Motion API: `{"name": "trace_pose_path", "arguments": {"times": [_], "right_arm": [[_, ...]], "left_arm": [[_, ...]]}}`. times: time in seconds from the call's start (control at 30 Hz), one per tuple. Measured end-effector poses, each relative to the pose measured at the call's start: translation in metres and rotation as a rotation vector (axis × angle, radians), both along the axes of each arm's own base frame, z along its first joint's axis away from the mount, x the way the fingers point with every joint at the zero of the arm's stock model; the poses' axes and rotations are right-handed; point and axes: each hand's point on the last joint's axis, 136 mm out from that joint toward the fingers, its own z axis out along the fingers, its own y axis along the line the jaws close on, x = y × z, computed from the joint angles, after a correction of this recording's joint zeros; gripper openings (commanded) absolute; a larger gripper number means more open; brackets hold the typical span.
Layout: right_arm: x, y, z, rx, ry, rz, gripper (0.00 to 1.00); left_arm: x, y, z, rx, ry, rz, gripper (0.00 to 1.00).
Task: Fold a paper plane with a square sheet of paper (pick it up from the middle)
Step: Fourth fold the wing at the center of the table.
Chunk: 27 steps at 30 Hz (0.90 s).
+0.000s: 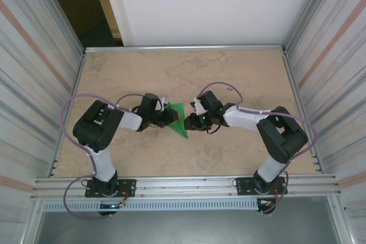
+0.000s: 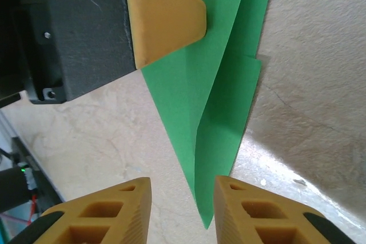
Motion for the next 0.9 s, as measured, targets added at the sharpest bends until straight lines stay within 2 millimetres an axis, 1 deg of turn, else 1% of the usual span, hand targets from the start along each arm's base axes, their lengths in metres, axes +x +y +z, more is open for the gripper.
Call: {"name": "trace_pose_path", "arguments": {"times": [0.13,0.37,0.47,0.63,0.7,0.9], "right_arm": [[0.001,0.005,-0.008,-0.071,-0.013,-0.001,0.32],[-0.005,0.001,-0.026,-0.141,0.011,0.002,0.22],[-0.007,0.002,-0.03,-0.144,0.023,0.006,0.2],[-0.007,0.002,-0.03,-0.142,0.025,0.009,0.16],[-0.007,0.003,-0.031,-0.142,0.026,0.011,0.15],[-0.007,0.004,-0.033,-0.142,0.033,0.016,0.23]], "left_arm": [[0.0,0.0,0.0,0.005,0.004,0.001,0.13],[0.0,-0.001,-0.001,0.01,0.009,0.001,0.13],[0.0,-0.001,-0.001,0.01,0.009,0.001,0.13],[0.0,-0.001,-0.001,0.012,0.008,0.002,0.13],[0.0,-0.001,-0.001,0.012,0.008,0.001,0.13],[0.0,-0.001,-0.001,0.012,0.008,0.001,0.13]]}}
